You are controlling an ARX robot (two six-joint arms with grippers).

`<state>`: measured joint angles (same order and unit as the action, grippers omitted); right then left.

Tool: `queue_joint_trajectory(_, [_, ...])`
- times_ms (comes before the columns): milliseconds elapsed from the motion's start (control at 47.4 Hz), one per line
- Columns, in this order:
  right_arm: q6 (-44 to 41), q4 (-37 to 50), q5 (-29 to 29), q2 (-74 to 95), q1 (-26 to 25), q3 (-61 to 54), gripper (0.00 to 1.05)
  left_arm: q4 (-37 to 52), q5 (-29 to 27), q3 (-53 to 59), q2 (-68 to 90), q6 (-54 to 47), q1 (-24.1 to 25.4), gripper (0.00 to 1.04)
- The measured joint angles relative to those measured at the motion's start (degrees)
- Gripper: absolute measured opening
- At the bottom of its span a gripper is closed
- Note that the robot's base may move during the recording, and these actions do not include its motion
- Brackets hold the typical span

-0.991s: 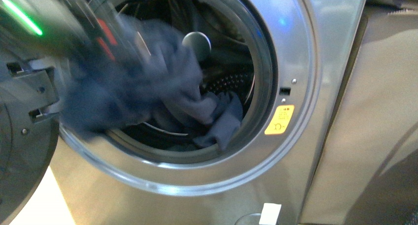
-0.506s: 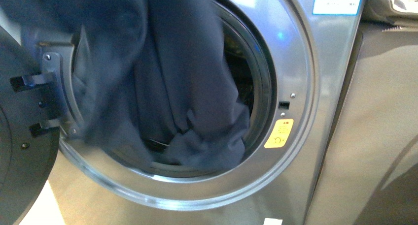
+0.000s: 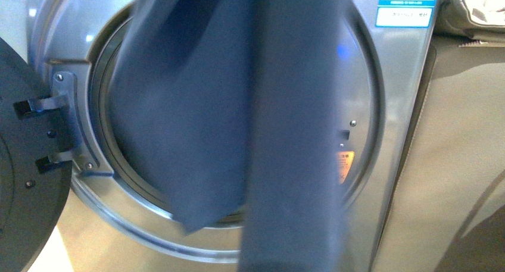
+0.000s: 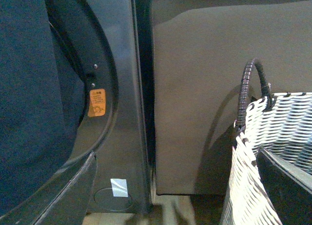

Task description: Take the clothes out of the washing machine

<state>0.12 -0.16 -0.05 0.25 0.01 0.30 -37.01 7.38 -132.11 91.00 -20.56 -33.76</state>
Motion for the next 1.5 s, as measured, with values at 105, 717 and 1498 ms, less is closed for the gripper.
queue_joint_trajectory(105, [0.0,0.0,0.0,0.0,0.0,0.0,0.97,-2.19,-0.39,-4.37,2.23,0.04,-1.22,0.07])
queue_joint_trajectory(717, [0.0,0.0,-0.02,0.0,0.0,0.0,0.97,-5.84,-0.39,-11.06,10.34,0.31,-2.29,0.07])
queue_joint_trajectory(1498, [29.18,38.86,-53.59,26.36,-21.97,5.44,0.97,-5.9,-0.39,-13.31,12.17,0.33,-2.58,0.07])
